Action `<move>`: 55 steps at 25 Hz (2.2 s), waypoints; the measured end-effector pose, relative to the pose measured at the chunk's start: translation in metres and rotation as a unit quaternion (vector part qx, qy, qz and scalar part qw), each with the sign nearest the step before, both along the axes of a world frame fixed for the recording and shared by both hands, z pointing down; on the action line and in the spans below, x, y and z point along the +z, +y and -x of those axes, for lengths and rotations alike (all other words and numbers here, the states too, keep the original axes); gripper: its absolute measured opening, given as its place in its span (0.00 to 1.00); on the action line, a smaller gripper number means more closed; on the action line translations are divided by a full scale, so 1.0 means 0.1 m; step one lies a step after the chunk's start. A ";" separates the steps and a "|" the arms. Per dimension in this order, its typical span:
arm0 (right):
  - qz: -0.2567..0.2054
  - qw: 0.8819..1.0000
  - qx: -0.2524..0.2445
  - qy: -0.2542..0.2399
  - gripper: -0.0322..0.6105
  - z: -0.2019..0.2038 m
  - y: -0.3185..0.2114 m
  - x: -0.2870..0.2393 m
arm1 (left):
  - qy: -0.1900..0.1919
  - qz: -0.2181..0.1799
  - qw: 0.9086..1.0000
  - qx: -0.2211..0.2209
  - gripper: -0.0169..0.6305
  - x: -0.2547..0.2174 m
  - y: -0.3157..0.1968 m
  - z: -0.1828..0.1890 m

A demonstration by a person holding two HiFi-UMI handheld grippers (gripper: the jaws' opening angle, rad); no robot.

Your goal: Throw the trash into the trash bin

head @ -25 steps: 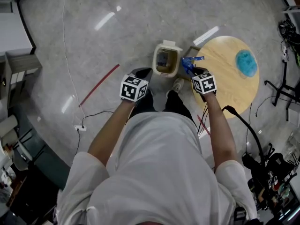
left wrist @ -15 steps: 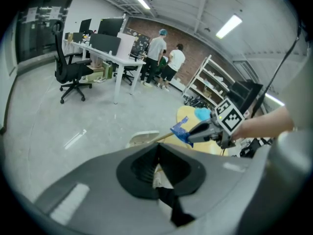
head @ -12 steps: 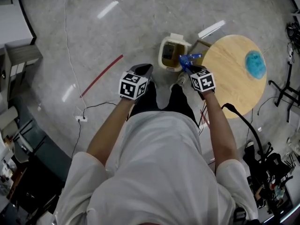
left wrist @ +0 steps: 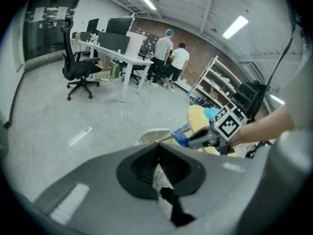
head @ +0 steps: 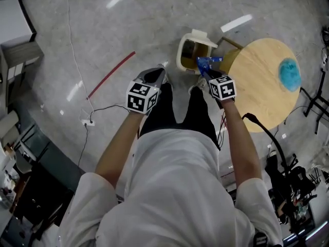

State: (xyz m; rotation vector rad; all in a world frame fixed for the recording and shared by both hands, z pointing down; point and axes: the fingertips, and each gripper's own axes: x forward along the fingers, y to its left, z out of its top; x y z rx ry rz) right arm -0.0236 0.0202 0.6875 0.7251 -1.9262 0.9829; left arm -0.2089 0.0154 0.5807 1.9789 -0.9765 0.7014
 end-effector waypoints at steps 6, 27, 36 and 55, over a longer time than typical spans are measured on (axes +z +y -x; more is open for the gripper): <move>-0.002 1.000 0.017 0.013 0.16 0.03 -0.07 0.32 | -0.002 0.011 1.000 -0.009 0.03 0.30 0.00 0.06; 0.020 0.999 0.041 0.014 0.16 0.14 -0.08 1.69 | -0.020 0.024 0.999 -0.017 0.03 1.45 0.10 0.16; 0.037 0.998 0.042 0.019 0.16 0.18 0.01 2.31 | -0.014 0.042 0.999 -0.023 0.03 1.92 0.22 0.13; 0.060 0.997 0.037 0.045 0.19 0.18 0.14 3.20 | 0.000 0.077 0.997 -0.031 0.03 2.58 0.42 0.01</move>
